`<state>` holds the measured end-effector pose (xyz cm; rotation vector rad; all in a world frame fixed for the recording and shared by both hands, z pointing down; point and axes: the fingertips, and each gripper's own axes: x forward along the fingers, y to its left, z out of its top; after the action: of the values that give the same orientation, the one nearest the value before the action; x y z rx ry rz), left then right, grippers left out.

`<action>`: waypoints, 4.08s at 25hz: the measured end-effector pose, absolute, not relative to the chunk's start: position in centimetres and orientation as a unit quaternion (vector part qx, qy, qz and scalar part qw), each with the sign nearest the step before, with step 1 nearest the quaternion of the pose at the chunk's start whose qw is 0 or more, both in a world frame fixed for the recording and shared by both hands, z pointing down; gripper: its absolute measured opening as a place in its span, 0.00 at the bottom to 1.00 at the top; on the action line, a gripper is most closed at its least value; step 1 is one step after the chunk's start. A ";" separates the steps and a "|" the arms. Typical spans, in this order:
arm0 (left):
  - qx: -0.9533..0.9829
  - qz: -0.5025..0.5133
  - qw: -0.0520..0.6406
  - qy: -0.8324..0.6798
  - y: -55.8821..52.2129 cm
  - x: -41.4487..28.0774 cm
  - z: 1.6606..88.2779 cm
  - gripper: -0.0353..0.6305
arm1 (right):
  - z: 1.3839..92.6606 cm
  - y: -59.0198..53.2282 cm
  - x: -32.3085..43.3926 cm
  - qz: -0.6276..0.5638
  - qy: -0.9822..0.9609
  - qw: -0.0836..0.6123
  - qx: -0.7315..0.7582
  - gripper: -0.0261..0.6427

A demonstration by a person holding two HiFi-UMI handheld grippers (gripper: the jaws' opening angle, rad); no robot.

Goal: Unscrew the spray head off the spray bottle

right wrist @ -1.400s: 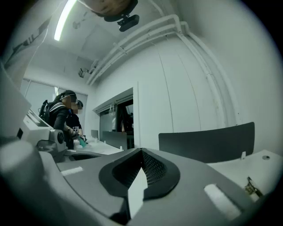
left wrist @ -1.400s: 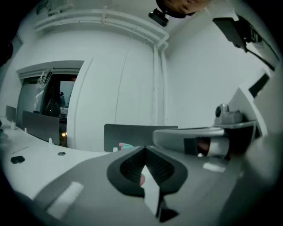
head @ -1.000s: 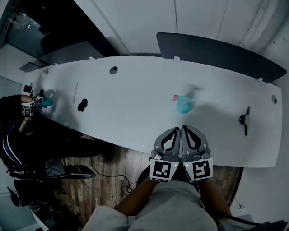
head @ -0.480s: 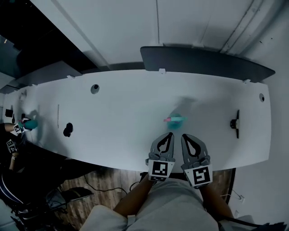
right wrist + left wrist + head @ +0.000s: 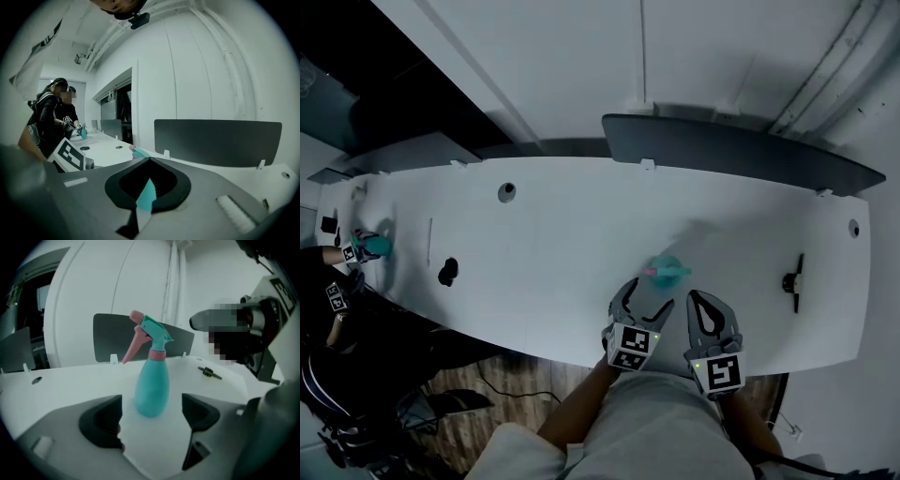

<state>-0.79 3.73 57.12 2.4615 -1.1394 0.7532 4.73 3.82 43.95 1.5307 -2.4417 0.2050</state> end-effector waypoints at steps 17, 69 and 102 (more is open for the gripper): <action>0.871 0.297 0.117 -0.373 -0.9 3.3 60.4 0.76 | 42.7 2.2 6.1 0.030 -0.838 0.159 0.521 0.04; 0.889 0.280 0.079 -0.354 -0.1 3.7 60.7 0.62 | 48.5 1.1 0.6 0.093 -0.797 0.565 0.191 0.13; 0.897 0.293 0.070 -0.324 0.4 3.9 60.9 0.62 | 42.9 0.9 1.0 0.378 -0.829 0.240 0.335 0.14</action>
<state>3.94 0.38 60.94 2.6982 -0.9750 0.8802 1.03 0.88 42.94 0.9174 -2.2684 1.0333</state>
